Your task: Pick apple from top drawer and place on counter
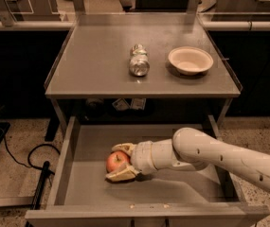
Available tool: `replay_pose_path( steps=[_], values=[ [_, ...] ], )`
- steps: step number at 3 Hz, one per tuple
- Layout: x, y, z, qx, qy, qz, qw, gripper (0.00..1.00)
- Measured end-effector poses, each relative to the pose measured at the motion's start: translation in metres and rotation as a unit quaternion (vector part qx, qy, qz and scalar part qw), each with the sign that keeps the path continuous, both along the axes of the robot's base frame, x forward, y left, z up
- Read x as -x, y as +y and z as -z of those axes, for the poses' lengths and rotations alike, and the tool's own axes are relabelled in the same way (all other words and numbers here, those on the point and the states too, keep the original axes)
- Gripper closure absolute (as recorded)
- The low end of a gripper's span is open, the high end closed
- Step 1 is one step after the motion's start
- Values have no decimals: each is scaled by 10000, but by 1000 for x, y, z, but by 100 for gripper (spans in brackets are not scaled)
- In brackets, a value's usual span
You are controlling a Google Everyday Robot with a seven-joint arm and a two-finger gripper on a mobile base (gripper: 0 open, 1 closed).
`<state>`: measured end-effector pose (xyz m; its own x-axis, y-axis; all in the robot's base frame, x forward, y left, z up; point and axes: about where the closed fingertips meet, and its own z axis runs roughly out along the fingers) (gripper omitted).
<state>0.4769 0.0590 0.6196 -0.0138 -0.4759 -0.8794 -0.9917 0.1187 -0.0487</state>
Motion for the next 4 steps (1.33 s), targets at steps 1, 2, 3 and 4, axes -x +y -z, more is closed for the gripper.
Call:
replay_pose_path(
  steps=[1,2,3,4],
  values=[
    [0,0,0,0,0,0,10000,87],
    [5,0,-13,119,-19,181,9998,100],
    [12,5,-42,247,-54,253,9994,100],
    [14,15,-78,379,-209,179,9989,100]
  ],
)
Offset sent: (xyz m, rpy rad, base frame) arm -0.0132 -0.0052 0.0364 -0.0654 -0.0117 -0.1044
